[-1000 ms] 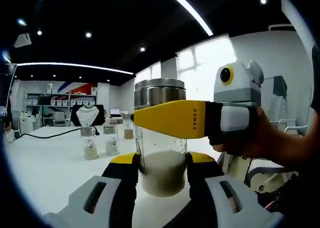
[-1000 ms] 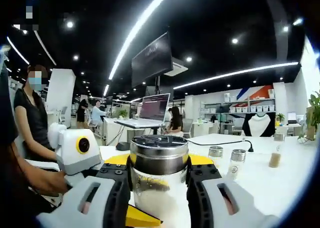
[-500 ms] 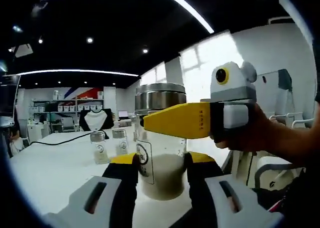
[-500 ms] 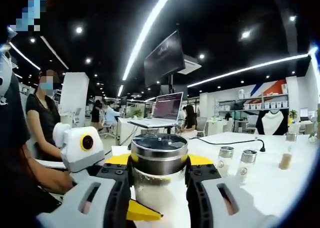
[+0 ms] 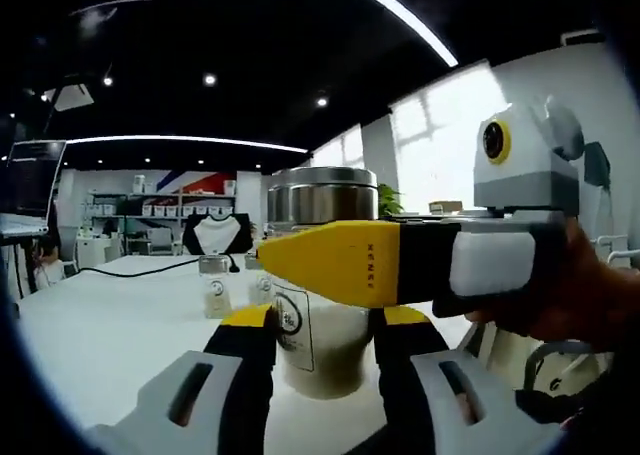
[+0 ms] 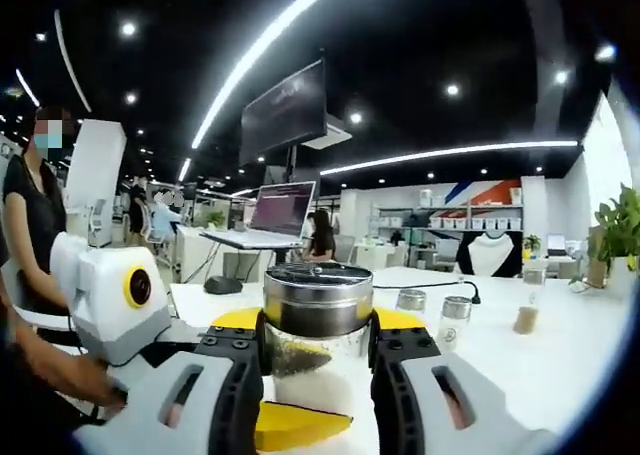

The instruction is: Rotate the seasoning bottle until the label or dispensing opening points toward the visible target arrow and the bottle remains upright within the marked orientation range

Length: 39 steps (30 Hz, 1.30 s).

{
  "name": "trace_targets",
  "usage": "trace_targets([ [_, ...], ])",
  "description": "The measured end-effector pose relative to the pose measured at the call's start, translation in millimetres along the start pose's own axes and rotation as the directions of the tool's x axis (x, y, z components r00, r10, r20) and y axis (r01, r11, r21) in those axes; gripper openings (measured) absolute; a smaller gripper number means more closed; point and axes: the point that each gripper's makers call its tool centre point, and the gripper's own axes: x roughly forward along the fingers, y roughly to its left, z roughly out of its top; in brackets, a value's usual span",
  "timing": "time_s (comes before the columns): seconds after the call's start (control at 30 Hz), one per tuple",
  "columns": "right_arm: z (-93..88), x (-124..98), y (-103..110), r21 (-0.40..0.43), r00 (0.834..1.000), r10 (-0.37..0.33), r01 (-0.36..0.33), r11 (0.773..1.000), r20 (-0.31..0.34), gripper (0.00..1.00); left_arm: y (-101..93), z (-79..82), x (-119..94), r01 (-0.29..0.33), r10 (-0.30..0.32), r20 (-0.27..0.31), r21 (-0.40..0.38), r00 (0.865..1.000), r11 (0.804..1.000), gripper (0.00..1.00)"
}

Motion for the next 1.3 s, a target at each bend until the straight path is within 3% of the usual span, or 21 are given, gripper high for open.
trace_targets([
  [0.03, -0.1, -0.5, -1.2, 0.000, 1.000, 0.006, -0.006, 1.000, -0.003, 0.38, -1.3, -0.3, -0.1, 0.023, -0.023, -0.005, -0.008, 1.000, 1.000, 0.41],
  [0.07, -0.4, -2.4, 1.8, 0.013, 0.997, 0.079, -0.079, 0.997, -0.010, 0.38, -3.6, -1.0, -2.7, 0.072, -0.073, -0.017, -0.054, 0.997, 0.996, 0.41],
  [0.13, 1.9, -4.4, 5.7, 0.025, 0.990, 0.140, -0.140, 0.990, 0.003, 0.38, -7.4, 0.9, -4.8, 0.144, -0.144, -0.003, -0.075, 0.990, 0.987, 0.41],
  [0.27, 4.1, -8.0, 10.7, 0.057, 0.973, 0.232, -0.233, 0.971, 0.022, 0.38, -9.6, 3.6, -8.9, 0.195, -0.195, 0.006, -0.066, 0.981, 0.979, 0.41],
  [0.37, 5.2, -12.4, 15.3, 0.073, 0.952, 0.305, -0.307, 0.949, 0.032, 0.38, -15.6, 4.8, -13.4, 0.269, -0.268, 0.027, -0.118, 0.963, 0.956, 0.41],
  [0.5, 5.4, -15.8, 18.2, 0.127, 0.936, 0.347, -0.352, 0.927, 0.058, 0.38, -19.7, 6.0, -15.7, 0.284, -0.283, 0.024, -0.129, 0.959, 0.950, 0.40],
  [0.63, 3.0, -12.8, 17.0, 0.094, 0.956, 0.288, -0.293, 0.951, 0.063, 0.39, -15.3, 2.3, -12.3, 0.187, -0.188, -0.026, -0.036, 0.982, 0.982, 0.40],
  [0.77, 1.2, -4.3, 5.6, 0.078, 0.988, 0.148, -0.152, 0.985, 0.050, 0.40, -6.4, 0.0, -5.2, 0.042, -0.042, -0.046, 0.004, 0.998, 0.999, 0.39],
  [0.9, -2.6, 3.3, -2.4, 0.048, 1.000, 0.007, -0.008, 0.999, 0.018, 0.40, 5.9, -3.5, -2.9, -0.103, 0.104, -0.041, 0.022, 0.994, 0.994, 0.39],
  [1.03, -4.6, 9.1, -6.7, 0.065, 0.996, -0.085, 0.085, 0.994, -0.009, 0.38, 18.4, -5.2, -6.0, -0.223, 0.222, -0.025, -0.020, 0.975, 0.975, 0.39],
  [1.2, -6.8, 17.7, -4.7, 0.031, 0.996, -0.089, 0.090, 0.995, -0.025, 0.37, 23.6, -7.5, -7.7, -0.231, 0.230, -0.027, -0.039, 0.973, 0.972, 0.40],
  [1.3, -4.1, 15.7, -3.2, 0.008, 0.999, -0.033, 0.033, 0.999, -0.007, 0.37, 24.2, -5.4, -7.1, -0.215, 0.215, -0.019, 0.005, 0.976, 0.977, 0.40],
])
